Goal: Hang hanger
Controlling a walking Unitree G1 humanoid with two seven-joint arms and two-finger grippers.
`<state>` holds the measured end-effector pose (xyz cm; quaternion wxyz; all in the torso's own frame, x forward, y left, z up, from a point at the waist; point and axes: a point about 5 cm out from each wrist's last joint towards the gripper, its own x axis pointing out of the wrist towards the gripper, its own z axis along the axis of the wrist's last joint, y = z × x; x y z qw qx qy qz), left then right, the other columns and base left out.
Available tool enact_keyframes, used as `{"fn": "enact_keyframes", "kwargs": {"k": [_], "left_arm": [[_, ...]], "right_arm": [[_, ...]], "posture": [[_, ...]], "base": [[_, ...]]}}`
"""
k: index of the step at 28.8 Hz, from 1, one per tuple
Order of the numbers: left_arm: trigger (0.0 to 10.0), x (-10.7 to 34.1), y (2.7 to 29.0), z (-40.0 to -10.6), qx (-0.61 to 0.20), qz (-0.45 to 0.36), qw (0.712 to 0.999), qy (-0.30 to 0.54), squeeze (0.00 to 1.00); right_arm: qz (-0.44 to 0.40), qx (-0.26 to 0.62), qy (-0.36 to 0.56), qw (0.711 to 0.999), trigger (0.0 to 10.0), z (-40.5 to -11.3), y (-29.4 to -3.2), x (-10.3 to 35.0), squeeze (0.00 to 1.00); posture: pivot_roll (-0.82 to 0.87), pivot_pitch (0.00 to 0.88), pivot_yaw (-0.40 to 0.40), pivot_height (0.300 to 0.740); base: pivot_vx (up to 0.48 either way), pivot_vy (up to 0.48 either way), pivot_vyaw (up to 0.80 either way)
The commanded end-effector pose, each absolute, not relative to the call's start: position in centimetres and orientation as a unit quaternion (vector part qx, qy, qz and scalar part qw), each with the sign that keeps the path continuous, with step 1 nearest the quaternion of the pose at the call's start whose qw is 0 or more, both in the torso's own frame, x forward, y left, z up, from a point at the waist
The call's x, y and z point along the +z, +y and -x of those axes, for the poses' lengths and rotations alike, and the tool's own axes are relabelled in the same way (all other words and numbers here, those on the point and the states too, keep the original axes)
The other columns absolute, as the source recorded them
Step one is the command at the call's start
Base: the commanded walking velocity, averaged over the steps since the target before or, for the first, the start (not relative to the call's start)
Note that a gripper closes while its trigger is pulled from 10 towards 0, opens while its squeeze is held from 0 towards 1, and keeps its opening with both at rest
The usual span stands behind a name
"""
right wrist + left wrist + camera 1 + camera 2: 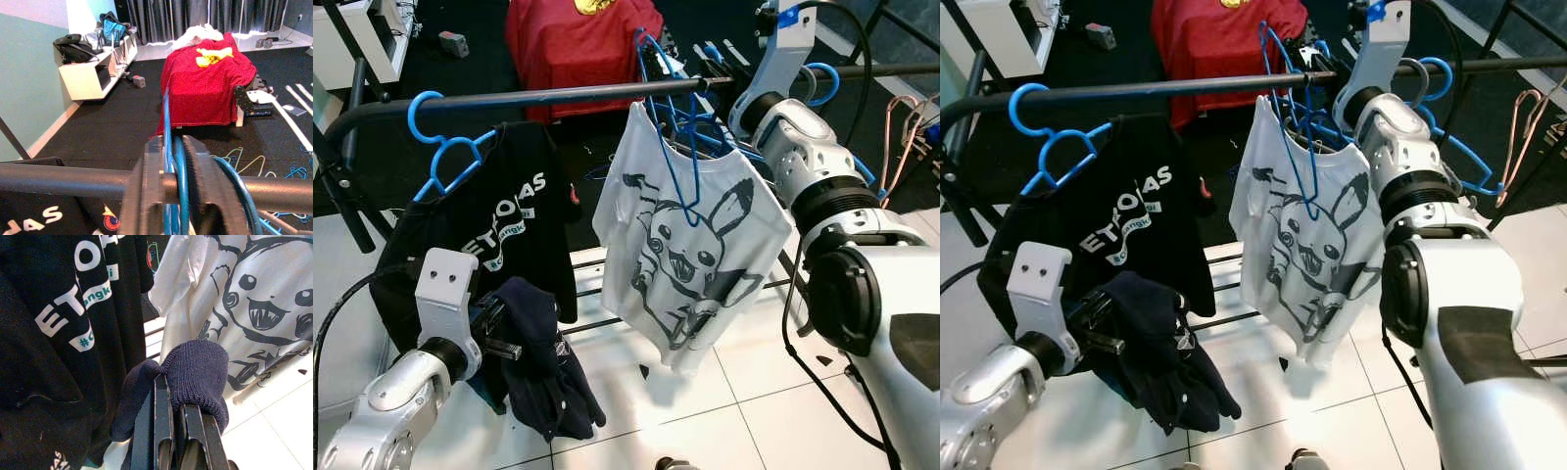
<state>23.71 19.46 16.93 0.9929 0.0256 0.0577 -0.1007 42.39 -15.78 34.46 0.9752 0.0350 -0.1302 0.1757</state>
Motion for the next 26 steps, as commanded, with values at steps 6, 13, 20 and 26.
{"fn": "enact_keyframes", "kwargs": {"k": [6,13,20,26], "left_arm": [[10.0,17.3,20.0,-23.6,-0.094,-0.031,0.994,0.053,0.00],[10.0,17.4,20.0,-24.0,-0.087,-0.026,0.995,0.046,0.00],[10.0,16.7,19.4,-24.2,-0.090,-0.008,0.995,0.052,0.00],[10.0,16.1,18.9,-24.6,-0.077,0.027,0.996,0.049,0.00]], "right_arm": [[-0.028,0.176,-0.135,0.975,10.0,-42.3,-15.8,35.0,0.00],[-0.023,0.190,-0.155,0.969,10.0,-42.2,-15.4,35.9,0.00],[0.028,0.227,-0.223,0.948,10.0,-41.4,-14.4,37.8,0.00],[-0.004,0.299,-0.256,0.919,10.0,-40.5,-12.2,36.9,0.00]], "posture": [[0.10,0.215,-0.036,0.740],[0.09,0.199,-0.042,0.740],[0.08,0.156,-0.050,0.740],[0.05,0.118,-0.024,0.740]], "base": [[0.000,0.000,0.00],[0.000,0.000,0.00],[0.000,0.000,0.00],[0.000,0.000,0.00]]}}
